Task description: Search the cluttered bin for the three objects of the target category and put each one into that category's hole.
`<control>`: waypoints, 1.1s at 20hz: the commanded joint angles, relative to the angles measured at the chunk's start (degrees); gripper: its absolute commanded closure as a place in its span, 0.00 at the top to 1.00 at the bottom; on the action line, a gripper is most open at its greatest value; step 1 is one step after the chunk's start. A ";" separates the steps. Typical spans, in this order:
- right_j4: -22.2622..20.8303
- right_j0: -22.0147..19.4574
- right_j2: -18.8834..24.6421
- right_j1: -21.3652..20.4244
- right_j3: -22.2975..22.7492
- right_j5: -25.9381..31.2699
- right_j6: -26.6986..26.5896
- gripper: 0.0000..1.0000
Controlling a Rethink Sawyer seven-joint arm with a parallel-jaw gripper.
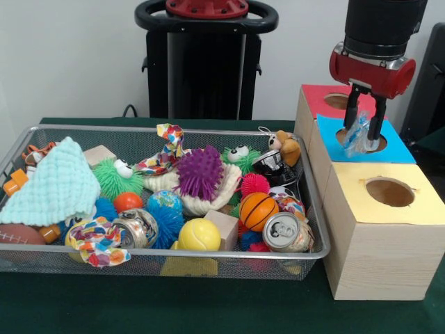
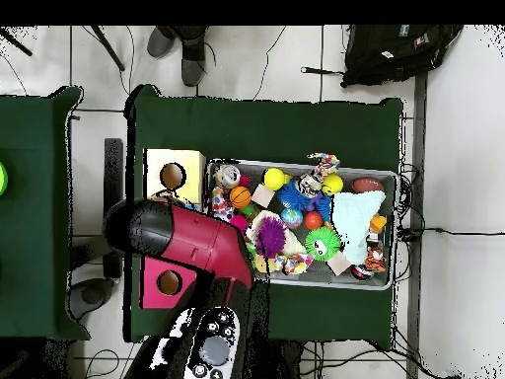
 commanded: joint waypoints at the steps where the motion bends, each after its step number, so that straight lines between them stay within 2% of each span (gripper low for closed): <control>1: 2.51 -2.29 4.01 3.31 1.16 -4.79 12.07 0.00; 16: 1.84 -3.05 5.26 2.46 3.84 -5.57 9.98 0.00; 19: 1.38 -2.57 4.47 1.30 4.72 -3.18 9.93 0.00; 22: 1.81 -1.84 4.57 0.29 6.19 -3.10 10.61 0.00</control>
